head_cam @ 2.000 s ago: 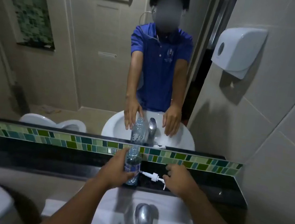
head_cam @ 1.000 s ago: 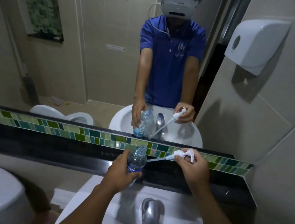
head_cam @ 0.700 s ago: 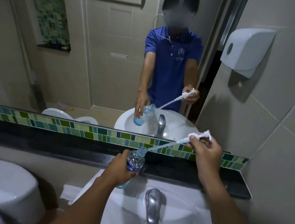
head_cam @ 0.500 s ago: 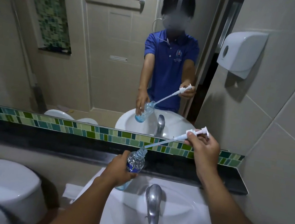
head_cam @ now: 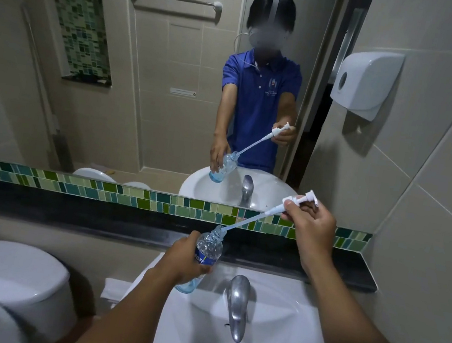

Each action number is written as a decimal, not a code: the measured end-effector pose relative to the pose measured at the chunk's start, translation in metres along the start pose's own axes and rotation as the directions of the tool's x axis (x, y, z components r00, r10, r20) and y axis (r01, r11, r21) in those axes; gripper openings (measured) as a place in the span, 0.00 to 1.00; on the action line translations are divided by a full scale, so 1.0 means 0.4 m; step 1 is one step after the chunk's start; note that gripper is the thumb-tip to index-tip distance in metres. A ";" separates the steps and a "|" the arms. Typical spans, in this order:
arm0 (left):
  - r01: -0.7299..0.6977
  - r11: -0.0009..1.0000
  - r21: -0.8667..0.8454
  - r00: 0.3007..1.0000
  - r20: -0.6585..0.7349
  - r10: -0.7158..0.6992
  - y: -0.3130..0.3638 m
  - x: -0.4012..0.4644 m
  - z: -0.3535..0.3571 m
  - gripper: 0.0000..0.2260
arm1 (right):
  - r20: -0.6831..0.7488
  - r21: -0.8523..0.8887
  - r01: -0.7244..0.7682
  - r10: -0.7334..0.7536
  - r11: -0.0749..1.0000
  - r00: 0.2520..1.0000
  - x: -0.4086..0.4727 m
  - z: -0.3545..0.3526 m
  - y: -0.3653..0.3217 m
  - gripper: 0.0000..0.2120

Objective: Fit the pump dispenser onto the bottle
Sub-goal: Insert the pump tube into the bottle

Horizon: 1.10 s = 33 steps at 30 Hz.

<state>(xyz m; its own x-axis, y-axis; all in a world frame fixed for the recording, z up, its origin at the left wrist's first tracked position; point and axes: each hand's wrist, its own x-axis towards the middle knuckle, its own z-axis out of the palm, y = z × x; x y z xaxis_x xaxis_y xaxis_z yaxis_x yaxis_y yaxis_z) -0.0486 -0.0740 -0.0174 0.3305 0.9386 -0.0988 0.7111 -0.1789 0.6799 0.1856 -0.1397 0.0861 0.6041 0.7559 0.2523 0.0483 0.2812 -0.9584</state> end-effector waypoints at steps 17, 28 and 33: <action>-0.070 0.901 -0.428 0.998 -0.021 0.067 0.019 -0.163 0.108 0.29 | 0.218 -0.088 -0.162 0.178 0.983 0.960 -0.179 0.026 0.065 0.14; -0.004 0.896 -0.443 1.000 0.000 0.004 0.025 -0.209 0.122 0.27 | 0.251 -0.087 -0.229 0.243 0.970 0.937 -0.212 -0.008 0.091 0.16; -0.039 0.907 -0.420 0.998 0.020 0.052 0.038 -0.189 0.116 0.29 | 0.185 -0.058 -0.223 0.230 0.973 0.955 -0.181 -0.014 0.104 0.14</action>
<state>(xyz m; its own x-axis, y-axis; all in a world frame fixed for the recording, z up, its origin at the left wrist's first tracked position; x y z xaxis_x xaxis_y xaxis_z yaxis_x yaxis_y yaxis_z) -0.0341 -0.1613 -0.0333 0.3796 0.9218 -0.0781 0.3713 -0.0745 0.9255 0.1482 -0.1860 0.0272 0.4413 0.8962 0.0448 -0.0421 0.0706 -0.9966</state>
